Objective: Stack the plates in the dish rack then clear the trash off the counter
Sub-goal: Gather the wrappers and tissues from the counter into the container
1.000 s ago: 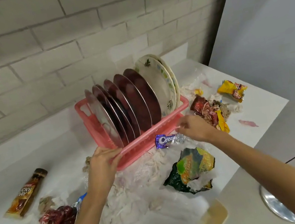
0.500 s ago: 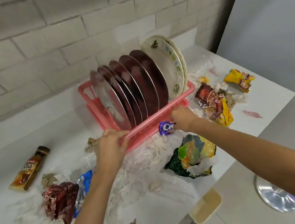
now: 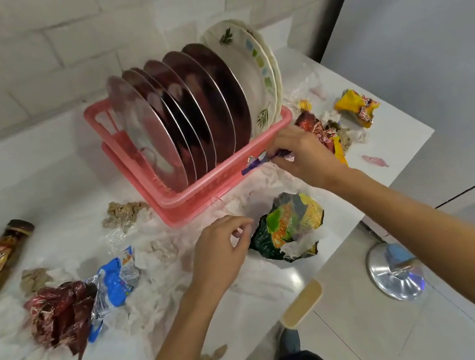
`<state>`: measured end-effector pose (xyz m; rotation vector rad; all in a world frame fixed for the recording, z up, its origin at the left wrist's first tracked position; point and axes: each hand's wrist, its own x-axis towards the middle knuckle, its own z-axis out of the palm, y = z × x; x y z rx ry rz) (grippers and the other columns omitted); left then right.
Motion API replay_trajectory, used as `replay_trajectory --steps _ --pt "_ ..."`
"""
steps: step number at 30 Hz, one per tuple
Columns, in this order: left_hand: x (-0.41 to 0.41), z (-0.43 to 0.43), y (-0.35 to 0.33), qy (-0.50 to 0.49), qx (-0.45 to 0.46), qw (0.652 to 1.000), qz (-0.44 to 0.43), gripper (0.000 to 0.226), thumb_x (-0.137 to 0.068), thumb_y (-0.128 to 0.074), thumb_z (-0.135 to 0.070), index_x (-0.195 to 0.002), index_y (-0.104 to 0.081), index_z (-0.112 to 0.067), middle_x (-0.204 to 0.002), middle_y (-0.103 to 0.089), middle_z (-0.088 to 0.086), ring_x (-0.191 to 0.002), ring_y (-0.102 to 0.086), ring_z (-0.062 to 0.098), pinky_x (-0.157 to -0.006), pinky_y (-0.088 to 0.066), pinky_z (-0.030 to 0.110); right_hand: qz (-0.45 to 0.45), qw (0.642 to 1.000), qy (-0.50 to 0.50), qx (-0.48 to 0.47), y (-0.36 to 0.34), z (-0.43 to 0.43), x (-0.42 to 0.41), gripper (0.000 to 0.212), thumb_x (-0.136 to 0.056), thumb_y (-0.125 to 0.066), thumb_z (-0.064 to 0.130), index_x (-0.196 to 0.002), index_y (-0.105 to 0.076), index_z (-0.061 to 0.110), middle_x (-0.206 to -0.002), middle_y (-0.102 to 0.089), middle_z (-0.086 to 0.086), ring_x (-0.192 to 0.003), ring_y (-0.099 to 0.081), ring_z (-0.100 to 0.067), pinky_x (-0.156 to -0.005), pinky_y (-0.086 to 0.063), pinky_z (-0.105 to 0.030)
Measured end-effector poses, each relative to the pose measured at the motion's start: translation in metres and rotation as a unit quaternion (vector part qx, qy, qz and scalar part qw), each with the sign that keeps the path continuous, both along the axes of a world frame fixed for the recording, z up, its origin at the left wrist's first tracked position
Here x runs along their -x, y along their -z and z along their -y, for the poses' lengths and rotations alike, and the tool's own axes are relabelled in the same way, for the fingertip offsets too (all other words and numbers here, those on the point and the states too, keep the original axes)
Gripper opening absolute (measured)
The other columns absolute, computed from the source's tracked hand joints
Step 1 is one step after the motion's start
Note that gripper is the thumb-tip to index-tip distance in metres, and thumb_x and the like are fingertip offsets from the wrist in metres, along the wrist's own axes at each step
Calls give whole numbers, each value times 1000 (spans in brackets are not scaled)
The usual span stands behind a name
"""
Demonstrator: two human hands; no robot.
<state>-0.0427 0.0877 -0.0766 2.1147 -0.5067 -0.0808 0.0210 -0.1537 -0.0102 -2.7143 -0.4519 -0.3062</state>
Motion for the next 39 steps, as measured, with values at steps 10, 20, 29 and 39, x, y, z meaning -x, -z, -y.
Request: replay_trajectory --steps 10,20,29,39 --pt "-18 106 -14 116 -191 971 85 71 -84 -62 -51 -146 -38 -27 -151 -36 -3 -139 -28 18 -111 -28 43 -110 939 159 -283 -36 66 72 20 -96 -53 5 -104 -54 24 -82 -63 -1 -71 -57 -21 -64 -46 -37" --pt "-27 132 -11 -58 -176 974 132 37 -91 -64 -14 -127 -63 -20 -112 -70 0 -102 -63 19 -90 -48 33 -254 825 180 -472 46 159 135 41 -99 -45 1 -113 -63 35 -76 -73 -3 -55 -57 -27 -51 -38 -27" --pt "-6 179 -85 -173 -48 960 217 42 -96 -47 -4 -134 -55 -17 -92 -50 -2 -78 -44 -1 -72 -37 11 -412 704 161 -555 46 197 118 19 -93 -45 9 -77 -55 8 -60 -41 -12 -42 -29 -17 -41 -20 -20" --pt "2 183 -94 -241 -72 944 211 34 -86 -48 2 -111 -65 -15 -97 -53 -3 -84 -47 -3 -77 -43 16 -415 753 102 -500 62 187 134 17 -87 -58 -3 -78 -60 10 -79 -64 -11 -74 -58 -17 -61 -42 -14"
